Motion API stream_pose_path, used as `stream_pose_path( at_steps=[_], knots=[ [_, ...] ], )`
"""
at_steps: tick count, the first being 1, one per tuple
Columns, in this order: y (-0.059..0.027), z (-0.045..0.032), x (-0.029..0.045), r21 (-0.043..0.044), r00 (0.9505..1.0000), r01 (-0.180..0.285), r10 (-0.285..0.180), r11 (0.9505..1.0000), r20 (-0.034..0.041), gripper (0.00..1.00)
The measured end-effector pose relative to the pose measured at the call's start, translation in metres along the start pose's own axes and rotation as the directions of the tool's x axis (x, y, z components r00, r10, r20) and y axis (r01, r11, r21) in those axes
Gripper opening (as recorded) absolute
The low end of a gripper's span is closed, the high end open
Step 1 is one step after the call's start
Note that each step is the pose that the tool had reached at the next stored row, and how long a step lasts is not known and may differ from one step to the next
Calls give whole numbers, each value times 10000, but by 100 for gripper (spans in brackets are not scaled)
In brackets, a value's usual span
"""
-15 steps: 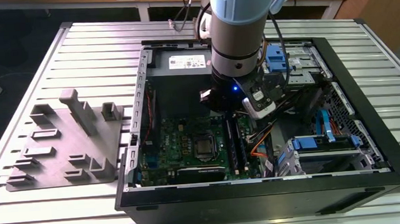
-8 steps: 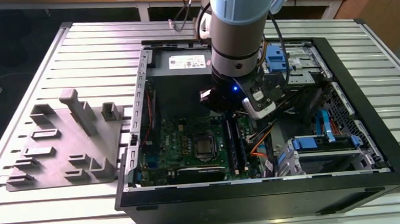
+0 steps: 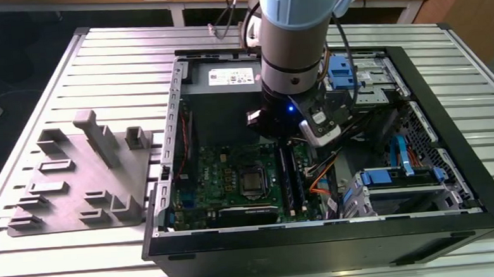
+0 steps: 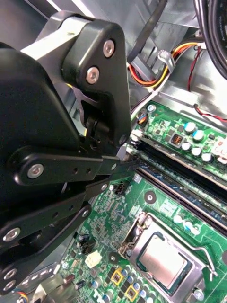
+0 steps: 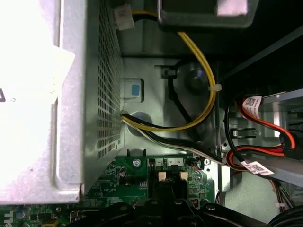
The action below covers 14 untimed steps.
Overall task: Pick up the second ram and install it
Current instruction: 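Press down the second ram until it locks into place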
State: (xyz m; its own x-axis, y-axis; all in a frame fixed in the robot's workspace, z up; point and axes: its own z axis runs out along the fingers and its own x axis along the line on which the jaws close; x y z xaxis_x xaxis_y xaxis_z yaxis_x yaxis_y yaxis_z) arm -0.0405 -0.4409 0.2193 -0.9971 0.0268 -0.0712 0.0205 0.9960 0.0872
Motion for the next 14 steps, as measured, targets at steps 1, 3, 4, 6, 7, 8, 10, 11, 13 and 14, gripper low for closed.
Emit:
stream_pose_path(
  at_steps=[1,3,4,6,7,8,10,11,13,14],
  knots=[
    [0,-21,-1,14,10000,1,-1,10000,-5,7],
    [3,-58,-3,16,10000,1,-1,10000,-6,7],
    [5,-80,-5,18,10000,1,-1,10000,-6,7],
    [8,-121,-8,18,10000,1,-1,10000,-7,7],
    [9,-131,-9,18,10000,2,-2,10000,-7,7],
    [9,-131,-9,16,10000,1,-1,10000,-6,7],
    [9,-131,-9,15,10000,1,-1,10000,-5,7],
    [9,-131,-9,16,10000,2,-2,10000,-6,7],
    [7,-133,-9,19,10000,2,-2,10000,-7,7],
    [1,-135,-9,20,10000,3,-3,10000,-8,7]
  ],
)
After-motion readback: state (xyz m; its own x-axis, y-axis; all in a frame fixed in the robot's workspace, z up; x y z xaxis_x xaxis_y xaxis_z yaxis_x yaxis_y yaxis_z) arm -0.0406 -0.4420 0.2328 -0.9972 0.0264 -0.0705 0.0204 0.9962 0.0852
